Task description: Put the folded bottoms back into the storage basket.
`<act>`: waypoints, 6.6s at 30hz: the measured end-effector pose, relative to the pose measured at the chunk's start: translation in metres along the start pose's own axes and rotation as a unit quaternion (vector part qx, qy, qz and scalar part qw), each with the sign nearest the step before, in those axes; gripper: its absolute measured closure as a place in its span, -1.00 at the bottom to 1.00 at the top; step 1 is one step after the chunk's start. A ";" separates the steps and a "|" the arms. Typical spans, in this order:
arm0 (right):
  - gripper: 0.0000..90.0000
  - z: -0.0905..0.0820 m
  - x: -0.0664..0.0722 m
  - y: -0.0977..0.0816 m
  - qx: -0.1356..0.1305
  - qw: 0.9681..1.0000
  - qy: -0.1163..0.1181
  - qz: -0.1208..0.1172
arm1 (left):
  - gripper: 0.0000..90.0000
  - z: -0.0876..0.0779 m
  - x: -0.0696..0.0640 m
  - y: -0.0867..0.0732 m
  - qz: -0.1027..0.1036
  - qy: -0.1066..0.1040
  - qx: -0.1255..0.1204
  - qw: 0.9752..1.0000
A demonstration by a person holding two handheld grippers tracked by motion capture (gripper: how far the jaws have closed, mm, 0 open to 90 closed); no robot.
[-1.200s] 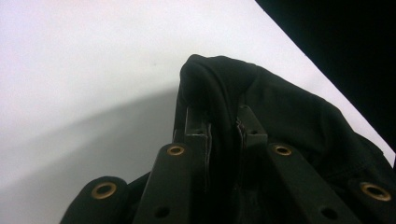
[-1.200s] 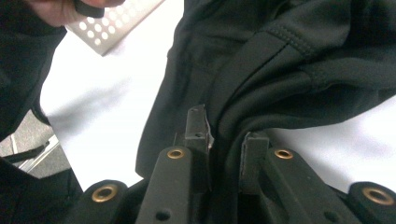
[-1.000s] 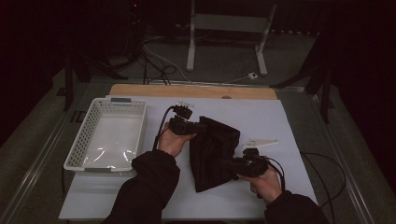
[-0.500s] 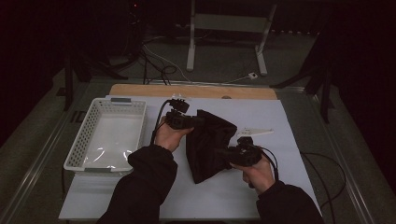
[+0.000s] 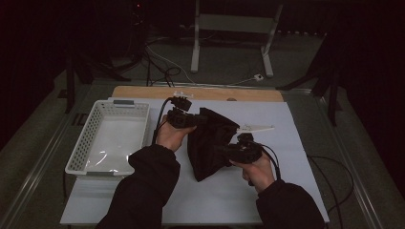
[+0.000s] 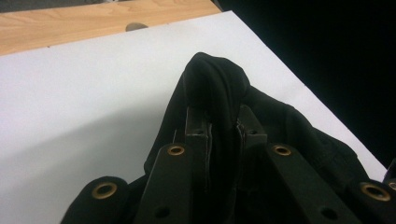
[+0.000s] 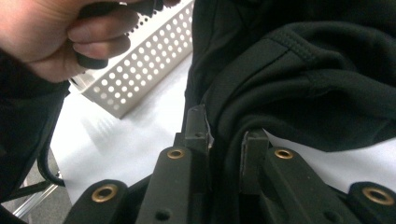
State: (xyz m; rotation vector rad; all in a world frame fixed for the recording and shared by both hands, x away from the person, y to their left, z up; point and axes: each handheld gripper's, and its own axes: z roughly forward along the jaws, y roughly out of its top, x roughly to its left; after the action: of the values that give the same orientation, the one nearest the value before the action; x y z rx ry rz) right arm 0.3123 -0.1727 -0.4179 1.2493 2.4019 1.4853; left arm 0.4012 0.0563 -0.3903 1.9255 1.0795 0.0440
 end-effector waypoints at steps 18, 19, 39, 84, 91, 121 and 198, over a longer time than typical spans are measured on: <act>0.75 0.021 0.017 0.038 -0.024 1.000 0.013 -0.002 | 0.78 -0.018 0.009 0.014 -0.007 0.009 -0.018 1.000; 0.75 0.023 0.018 0.040 -0.026 1.000 0.014 -0.001 | 0.78 -0.018 0.010 0.015 -0.007 0.009 -0.018 1.000; 0.75 0.047 0.035 0.080 -0.044 0.999 0.017 -0.009 | 0.78 -0.041 0.025 0.032 -0.012 0.027 -0.037 0.999; 0.75 0.105 0.104 0.119 -0.042 0.996 0.056 -0.057 | 0.78 -0.125 0.076 0.048 -0.039 0.088 -0.097 0.991; 0.75 0.122 0.120 0.126 -0.040 0.995 0.063 -0.069 | 0.78 -0.135 0.082 0.044 -0.041 0.096 -0.107 0.989; 0.75 0.181 0.161 0.114 -0.007 0.993 0.093 -0.072 | 0.78 -0.185 0.135 0.000 -0.070 0.152 -0.113 0.979; -0.76 -0.006 0.001 -0.016 -0.066 0.988 -0.085 -0.113 | -1.00 -0.130 0.055 -0.113 0.039 0.125 -0.105 0.986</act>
State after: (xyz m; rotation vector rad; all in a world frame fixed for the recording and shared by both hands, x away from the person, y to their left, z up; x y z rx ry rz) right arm 0.2995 -0.1796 -0.4271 0.9937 2.2106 1.3854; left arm 0.3056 0.2072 -0.4140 1.8027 1.1134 0.4365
